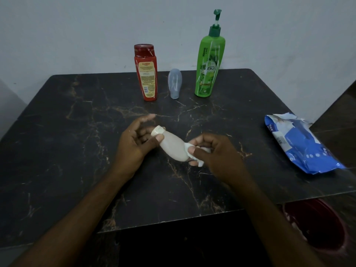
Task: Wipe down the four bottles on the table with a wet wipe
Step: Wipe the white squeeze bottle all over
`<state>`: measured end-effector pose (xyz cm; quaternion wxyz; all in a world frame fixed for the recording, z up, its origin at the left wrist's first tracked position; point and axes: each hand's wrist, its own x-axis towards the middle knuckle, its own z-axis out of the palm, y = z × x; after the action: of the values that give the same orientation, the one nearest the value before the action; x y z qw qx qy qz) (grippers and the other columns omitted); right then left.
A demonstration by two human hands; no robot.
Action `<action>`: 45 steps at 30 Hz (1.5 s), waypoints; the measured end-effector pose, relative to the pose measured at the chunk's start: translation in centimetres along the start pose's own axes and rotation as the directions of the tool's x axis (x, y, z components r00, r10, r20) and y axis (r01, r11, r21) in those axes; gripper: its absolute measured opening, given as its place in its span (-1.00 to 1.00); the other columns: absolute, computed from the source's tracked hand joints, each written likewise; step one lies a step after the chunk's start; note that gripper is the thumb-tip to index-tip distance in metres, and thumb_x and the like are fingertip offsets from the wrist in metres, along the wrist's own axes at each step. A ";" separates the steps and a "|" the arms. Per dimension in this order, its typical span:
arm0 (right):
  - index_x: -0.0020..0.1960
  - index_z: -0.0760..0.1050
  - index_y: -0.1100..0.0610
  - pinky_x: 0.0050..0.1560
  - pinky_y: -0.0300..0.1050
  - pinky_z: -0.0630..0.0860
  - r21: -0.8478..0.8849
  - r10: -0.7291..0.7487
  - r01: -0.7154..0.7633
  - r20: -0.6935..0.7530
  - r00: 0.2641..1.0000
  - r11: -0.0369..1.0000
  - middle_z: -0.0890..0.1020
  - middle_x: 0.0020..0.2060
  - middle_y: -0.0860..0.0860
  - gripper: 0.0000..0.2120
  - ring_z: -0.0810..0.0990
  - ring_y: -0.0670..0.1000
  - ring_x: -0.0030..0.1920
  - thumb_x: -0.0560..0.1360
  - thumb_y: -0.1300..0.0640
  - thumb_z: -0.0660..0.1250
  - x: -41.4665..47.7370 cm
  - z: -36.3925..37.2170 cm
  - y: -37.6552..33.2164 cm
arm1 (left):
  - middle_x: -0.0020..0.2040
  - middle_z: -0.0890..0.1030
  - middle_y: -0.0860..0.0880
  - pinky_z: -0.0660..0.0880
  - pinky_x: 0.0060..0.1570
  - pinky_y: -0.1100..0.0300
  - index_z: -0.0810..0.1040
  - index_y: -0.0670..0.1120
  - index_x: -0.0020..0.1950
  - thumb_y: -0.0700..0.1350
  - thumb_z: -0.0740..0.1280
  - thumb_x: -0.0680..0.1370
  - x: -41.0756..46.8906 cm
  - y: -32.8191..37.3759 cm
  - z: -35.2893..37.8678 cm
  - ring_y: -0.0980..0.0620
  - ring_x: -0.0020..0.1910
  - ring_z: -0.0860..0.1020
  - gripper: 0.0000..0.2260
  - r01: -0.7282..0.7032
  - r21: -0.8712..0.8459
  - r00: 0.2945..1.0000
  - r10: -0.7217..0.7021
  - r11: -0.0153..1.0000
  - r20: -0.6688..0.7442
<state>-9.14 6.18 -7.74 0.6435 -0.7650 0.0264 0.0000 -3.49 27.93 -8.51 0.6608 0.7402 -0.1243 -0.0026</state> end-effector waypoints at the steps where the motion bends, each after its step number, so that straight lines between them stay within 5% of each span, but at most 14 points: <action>1: -0.01 0.61 0.23 -0.24 -0.14 0.66 0.021 0.006 -0.006 -0.034 0.999 1.000 0.72 -0.15 0.09 -0.93 0.73 0.03 -0.23 0.51 0.25 0.42 -0.4 0.8 0.0 | 0.12 0.72 -0.04 0.63 0.16 -0.01 0.46 -0.06 0.42 -0.14 0.50 0.45 0.1 -0.1 0.2 -0.04 0.15 0.68 -0.45 0.048 -0.032 0.999 -0.049 0.998 -0.021; 5: -0.05 0.60 0.16 -0.23 -0.05 0.67 0.035 0.004 0.001 -0.131 0.991 0.999 0.72 -0.22 0.07 -0.94 0.72 0.00 -0.28 0.52 0.17 0.42 -1.6 3.7 0.5 | 0.07 0.72 -0.17 0.60 0.17 -0.24 0.49 -0.05 0.34 -0.05 0.60 0.35 0.1 -0.6 1.2 -0.16 0.09 0.70 -0.40 0.178 -0.093 0.981 -0.185 0.980 -0.066; 9: -0.09 0.61 0.12 -0.15 0.08 0.68 0.053 -0.019 0.022 -0.048 0.999 0.998 0.70 -0.23 0.05 -0.98 0.72 0.02 -0.19 0.52 0.18 0.41 -2.1 4.9 1.1 | 0.00 0.74 -0.14 0.64 0.09 -0.19 0.55 -0.11 0.24 -0.17 0.58 0.42 -0.3 -0.4 2.2 -0.20 0.02 0.71 -0.57 0.243 -0.053 0.969 -0.245 0.969 -0.032; 13: -0.09 0.65 0.00 -0.15 0.05 0.66 -0.144 -0.068 0.053 -0.097 0.993 0.988 0.70 -0.27 -0.07 -0.93 0.69 -0.08 -0.24 0.51 0.01 0.43 -2.1 3.4 0.9 | 0.07 0.72 0.04 0.61 0.11 0.09 0.66 0.00 0.21 -0.15 0.54 0.49 0.5 0.5 2.1 0.12 0.06 0.68 -0.69 0.132 0.193 0.987 -0.147 0.972 0.061; 18: -0.09 0.64 -0.07 -0.17 0.07 0.66 -0.186 -0.120 0.069 -0.277 0.953 0.980 0.70 -0.31 -0.07 -0.96 0.68 -0.09 -0.29 0.50 0.07 0.43 -1.3 0.2 1.1 | 0.19 0.61 0.25 0.37 0.00 0.59 0.62 0.05 0.31 -0.09 0.44 0.57 1.0 0.6 1.9 0.48 0.09 0.51 -0.70 -0.019 0.512 0.963 -0.121 0.859 0.239; 24: 0.00 0.66 -0.04 -0.09 -0.01 0.65 -0.288 -0.197 0.109 -0.295 0.935 0.951 0.71 -0.22 -0.10 -0.91 0.68 -0.13 -0.19 0.51 0.06 0.42 -0.1 -1.0 1.7 | 0.27 0.57 0.07 0.36 0.27 0.17 0.54 0.03 0.42 -0.02 0.37 0.62 1.0 -0.2 2.5 0.10 0.26 0.47 -0.65 -0.177 0.664 0.950 -0.050 0.727 0.308; 27: 0.08 0.67 0.05 -0.09 -0.44 0.51 -0.463 -0.307 0.166 -0.250 0.918 0.871 0.67 -0.11 -0.16 -0.84 0.61 -0.25 -0.14 0.53 0.08 0.41 0.7 -0.4 1.5 | 0.26 0.58 0.06 0.41 0.26 0.16 0.55 0.00 0.40 0.01 0.43 0.58 0.8 -0.3 2.4 0.10 0.23 0.49 -0.61 -0.178 0.661 0.952 -0.042 0.729 0.303; 29: 0.10 0.65 0.08 -0.13 -0.53 0.40 -0.551 -0.352 0.193 -0.198 0.915 0.812 0.62 -0.10 -0.15 -0.83 0.55 -0.27 -0.18 0.54 0.07 0.40 1.3 0.0 1.0 | 0.19 0.59 0.09 0.43 0.17 0.20 0.59 -0.01 0.34 0.02 0.47 0.55 0.7 -0.3 2.2 0.12 0.15 0.52 -0.63 -0.183 0.645 0.954 -0.023 0.742 0.297; 33: 0.14 0.63 0.07 -0.07 -0.25 0.47 -0.688 -0.389 0.254 -0.044 0.920 0.680 0.58 -0.02 -0.04 -0.82 0.52 -0.14 -0.11 0.58 0.09 0.34 1.9 1.1 0.3 | 0.12 0.57 0.13 0.34 0.05 0.42 0.60 -0.01 0.28 0.02 0.46 0.56 0.5 -0.5 2.2 0.14 0.08 0.51 -0.69 -0.199 0.648 0.958 0.005 0.736 0.288; 37: -0.04 0.63 0.17 -0.32 -0.24 0.35 -0.781 -0.451 0.319 0.054 0.891 0.537 0.47 -0.16 -0.05 -0.92 0.45 -0.09 -0.31 0.55 0.19 0.37 0.6 1.4 0.8 | 0.13 0.60 0.10 0.32 0.05 0.48 0.61 -0.03 0.26 0.01 0.44 0.57 0.5 -0.6 2.2 0.15 0.07 0.52 -0.72 -0.216 0.639 0.957 0.028 0.738 0.290; 45: -0.07 0.67 0.11 -0.30 -0.21 0.40 -0.737 -0.462 0.269 -0.066 0.885 0.620 0.57 -0.20 0.01 -0.93 0.52 -0.04 -0.29 0.51 0.14 0.42 1.8 0.5 0.8 | 0.11 0.60 0.06 0.33 0.02 0.47 0.61 -0.06 0.26 0.02 0.45 0.56 0.5 -0.8 2.1 0.13 0.04 0.51 -0.69 -0.245 0.648 0.954 0.060 0.721 0.294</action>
<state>-7.32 6.47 -8.69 0.2757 -0.9348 -0.0526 -0.2176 -3.23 25.82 -9.51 0.3221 0.9101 -0.2606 0.0034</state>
